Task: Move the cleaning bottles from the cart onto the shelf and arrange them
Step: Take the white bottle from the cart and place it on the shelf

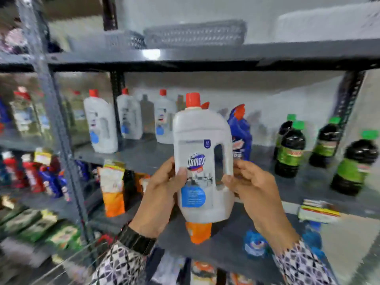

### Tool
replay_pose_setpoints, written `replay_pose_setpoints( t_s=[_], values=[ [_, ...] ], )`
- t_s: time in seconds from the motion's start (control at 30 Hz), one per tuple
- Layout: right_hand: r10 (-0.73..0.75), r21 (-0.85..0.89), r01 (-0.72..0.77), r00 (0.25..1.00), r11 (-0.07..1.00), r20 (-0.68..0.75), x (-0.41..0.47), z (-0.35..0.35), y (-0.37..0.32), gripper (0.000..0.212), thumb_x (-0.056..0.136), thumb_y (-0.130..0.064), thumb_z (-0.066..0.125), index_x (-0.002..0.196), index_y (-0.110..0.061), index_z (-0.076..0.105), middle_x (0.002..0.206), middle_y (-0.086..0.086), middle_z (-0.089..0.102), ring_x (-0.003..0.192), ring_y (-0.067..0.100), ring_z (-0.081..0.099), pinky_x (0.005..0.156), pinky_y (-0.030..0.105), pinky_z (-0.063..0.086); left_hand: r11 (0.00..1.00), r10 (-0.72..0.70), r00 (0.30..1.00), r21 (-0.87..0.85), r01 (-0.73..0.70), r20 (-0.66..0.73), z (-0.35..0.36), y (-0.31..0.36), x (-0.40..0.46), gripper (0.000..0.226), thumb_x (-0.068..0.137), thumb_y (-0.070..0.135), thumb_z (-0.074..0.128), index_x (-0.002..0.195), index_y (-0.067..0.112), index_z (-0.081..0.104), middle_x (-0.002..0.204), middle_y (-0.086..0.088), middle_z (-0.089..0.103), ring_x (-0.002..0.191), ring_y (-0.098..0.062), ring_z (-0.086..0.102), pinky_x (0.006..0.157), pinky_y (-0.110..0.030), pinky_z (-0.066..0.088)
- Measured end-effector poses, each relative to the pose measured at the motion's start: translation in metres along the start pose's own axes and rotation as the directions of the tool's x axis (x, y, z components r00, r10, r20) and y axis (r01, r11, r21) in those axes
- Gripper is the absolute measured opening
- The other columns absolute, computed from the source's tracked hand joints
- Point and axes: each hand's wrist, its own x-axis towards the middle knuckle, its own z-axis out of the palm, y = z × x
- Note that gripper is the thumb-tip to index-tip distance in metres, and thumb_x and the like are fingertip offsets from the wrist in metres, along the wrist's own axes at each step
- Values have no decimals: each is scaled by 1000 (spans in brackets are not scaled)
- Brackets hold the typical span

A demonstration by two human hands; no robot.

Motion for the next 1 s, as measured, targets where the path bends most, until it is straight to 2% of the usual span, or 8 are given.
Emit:
replay_pose_setpoints(
  t_s=[0.17,0.3,0.43,0.63,0.73,0.83,0.93,1.0],
  values=[
    [-42,-21,41,997,999,-62,-2,-18,0,44,85,11,74,99,-30,76,92,-9,83,78,3,77,69,20,60,999,-8,998,-30,10,64,13,-8,11,40,104,10,44,142,17,55,140,-10,65,132,-32,60,114,-56,41],
    [-36,-47,33,997,998,-64,15,6,13,40,85,6,76,101,-31,76,95,-7,83,82,7,78,70,22,61,1000,-5,997,-26,7,77,-11,-10,27,41,105,8,42,144,16,53,141,-11,64,132,-32,60,111,-54,45],
    [-39,-86,39,999,996,-2,54,68,32,45,85,2,78,119,-26,75,102,-4,83,91,13,80,77,32,66,1000,-3,1000,0,3,13,-73,-6,58,40,104,8,42,140,18,57,135,-7,69,125,-26,66,99,-40,58],
    [-79,-228,68,996,971,-43,147,198,77,45,81,-7,82,98,-46,67,97,-14,77,95,10,75,83,38,64,998,-17,991,55,25,-130,-196,-17,151,35,105,8,43,133,17,62,133,-9,70,126,-31,64,108,-50,48],
    [-84,-292,54,992,955,-90,192,242,94,33,81,-12,81,106,-31,71,101,-13,78,96,10,74,87,45,62,995,-18,990,95,31,-137,-237,-24,203,36,105,7,43,128,24,65,129,0,73,128,-26,63,100,-39,53],
    [-66,-325,14,987,946,-149,228,261,105,37,84,-11,78,118,-21,70,107,-4,79,98,15,74,90,46,61,995,-28,994,93,38,-104,-253,-34,241,40,104,2,43,140,15,56,131,-3,71,123,-21,66,88,-28,59],
    [-36,-343,-29,983,939,-181,247,265,116,36,85,-10,77,119,-19,68,108,-1,78,99,18,74,92,47,60,994,-45,997,99,52,-70,-260,-47,265,41,104,5,45,144,14,52,138,-8,67,128,-27,63,98,-39,56],
    [-37,-351,-32,982,936,-186,250,263,122,36,87,-10,75,120,-20,67,108,-4,77,99,16,74,92,46,60,990,-28,999,135,33,-41,-264,-52,270,42,105,9,45,145,18,51,139,-4,67,130,-24,62,103,-38,54]
  ],
)
